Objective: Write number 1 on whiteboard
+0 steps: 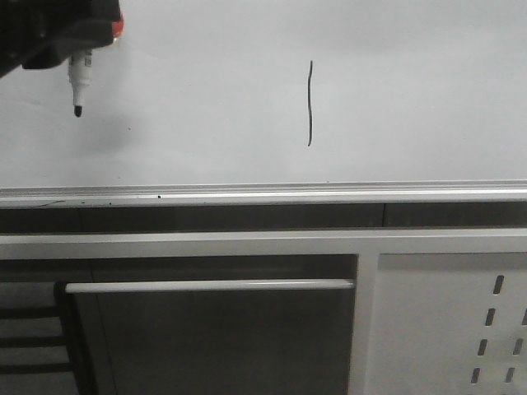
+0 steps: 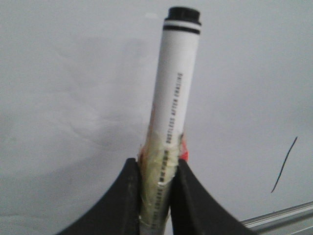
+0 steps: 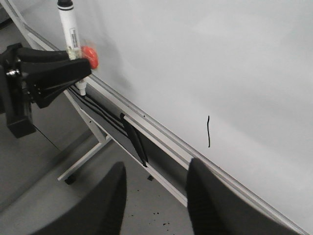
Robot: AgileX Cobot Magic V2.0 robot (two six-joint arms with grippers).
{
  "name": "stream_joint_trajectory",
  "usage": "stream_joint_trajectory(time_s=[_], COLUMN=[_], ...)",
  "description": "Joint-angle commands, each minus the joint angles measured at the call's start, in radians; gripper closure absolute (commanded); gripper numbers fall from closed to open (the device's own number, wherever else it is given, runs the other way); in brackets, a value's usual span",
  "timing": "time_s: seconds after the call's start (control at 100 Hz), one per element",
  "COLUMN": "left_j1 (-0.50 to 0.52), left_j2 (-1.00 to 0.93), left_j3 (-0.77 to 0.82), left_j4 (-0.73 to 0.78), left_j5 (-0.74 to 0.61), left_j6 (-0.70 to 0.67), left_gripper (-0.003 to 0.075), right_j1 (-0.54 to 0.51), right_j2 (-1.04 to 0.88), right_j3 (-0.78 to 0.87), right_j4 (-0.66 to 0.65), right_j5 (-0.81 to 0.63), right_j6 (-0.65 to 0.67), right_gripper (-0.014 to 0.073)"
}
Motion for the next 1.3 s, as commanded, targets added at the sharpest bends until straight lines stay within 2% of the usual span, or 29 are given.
stream_joint_trajectory(time_s=[0.0,0.59,1.29], left_j1=[-0.001,-0.001,0.009], left_j2=[0.019,0.157,0.200], left_j3=[-0.037,-0.079,-0.090], left_j4=[0.016,0.018,0.016], left_j5=[-0.100,-0.248,-0.299], left_j6=[-0.006,-0.029,-0.029], left_gripper=[0.0741,0.0741,0.0740], right_j1=[-0.005,-0.005,-0.005], right_j2=[-0.019,-0.019,-0.019], right_j3=[-0.033,-0.033,-0.033], right_j4=[0.034,0.032,0.032], right_j5=[-0.047,-0.054,-0.043], right_j6=[-0.002,-0.002,-0.002], right_gripper=[0.0333,0.0333,0.0333])
